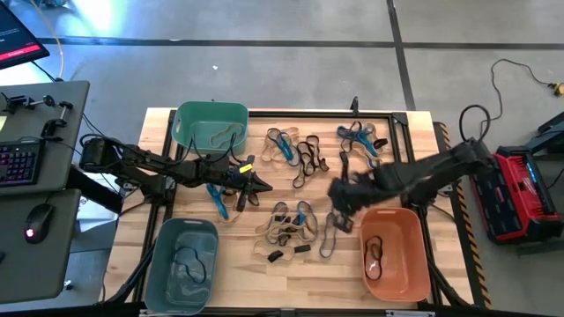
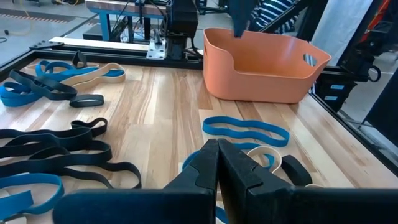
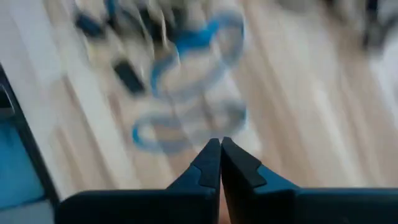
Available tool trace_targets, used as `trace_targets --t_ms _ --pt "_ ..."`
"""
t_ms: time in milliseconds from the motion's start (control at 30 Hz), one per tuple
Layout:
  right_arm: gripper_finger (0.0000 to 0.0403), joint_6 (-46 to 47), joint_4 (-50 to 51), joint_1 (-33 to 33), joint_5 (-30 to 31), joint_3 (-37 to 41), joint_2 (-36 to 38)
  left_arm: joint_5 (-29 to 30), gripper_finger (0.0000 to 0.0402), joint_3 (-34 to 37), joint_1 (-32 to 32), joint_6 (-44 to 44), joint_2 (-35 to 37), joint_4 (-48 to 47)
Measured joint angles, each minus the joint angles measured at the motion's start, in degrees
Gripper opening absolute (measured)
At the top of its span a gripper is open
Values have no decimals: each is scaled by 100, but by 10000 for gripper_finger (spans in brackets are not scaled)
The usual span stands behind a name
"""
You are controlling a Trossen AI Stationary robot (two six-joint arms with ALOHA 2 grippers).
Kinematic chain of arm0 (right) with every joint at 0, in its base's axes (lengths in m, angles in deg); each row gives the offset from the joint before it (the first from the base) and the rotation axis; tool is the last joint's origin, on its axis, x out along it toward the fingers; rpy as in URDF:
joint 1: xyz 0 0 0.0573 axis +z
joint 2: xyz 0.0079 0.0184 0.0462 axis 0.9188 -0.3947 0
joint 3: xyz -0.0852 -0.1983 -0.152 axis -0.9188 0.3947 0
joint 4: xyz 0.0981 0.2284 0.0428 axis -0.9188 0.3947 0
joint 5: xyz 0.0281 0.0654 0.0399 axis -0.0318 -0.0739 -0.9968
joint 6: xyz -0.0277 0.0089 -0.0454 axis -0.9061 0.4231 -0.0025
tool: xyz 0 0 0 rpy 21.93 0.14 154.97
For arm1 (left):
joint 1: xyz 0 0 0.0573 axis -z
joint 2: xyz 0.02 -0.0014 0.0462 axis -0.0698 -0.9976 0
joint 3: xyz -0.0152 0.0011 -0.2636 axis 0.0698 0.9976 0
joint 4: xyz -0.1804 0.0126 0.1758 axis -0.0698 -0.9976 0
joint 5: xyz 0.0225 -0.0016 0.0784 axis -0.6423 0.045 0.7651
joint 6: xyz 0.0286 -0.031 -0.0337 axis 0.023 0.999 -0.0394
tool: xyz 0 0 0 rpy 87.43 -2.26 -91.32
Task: Sort rubber bands into baskets
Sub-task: Put the black rubber band into the orange bin
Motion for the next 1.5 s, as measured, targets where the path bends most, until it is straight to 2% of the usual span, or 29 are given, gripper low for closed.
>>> trace_targets --t_ms 200,400,500,733,867,1133,1500 --pt "2 -1260 -1120 -990 -14 733 -15 0 0 0 -7 -42 0 0" --pt "13 -1590 -2194 -1610 463 1633 -22 0 0 0 -7 -48 0 0" --pt "43 -1768 -2798 -1829 612 2018 -22 0 0 0 -8 -52 0 0" --pt "145 -2641 -4343 -2216 916 2790 -24 0 0 0 -13 -57 0 -11" --pt "177 -3309 -4943 -2416 923 3066 -24 2 0 0 -25 -57 0 -4" --pt "172 -3545 -5161 -2887 487 3112 -360 4 0 0 -88 -57 -2 -20" --pt "169 -3539 -5354 -3237 210 3105 -1047 4 0 1 -87 -96 -2 -7"
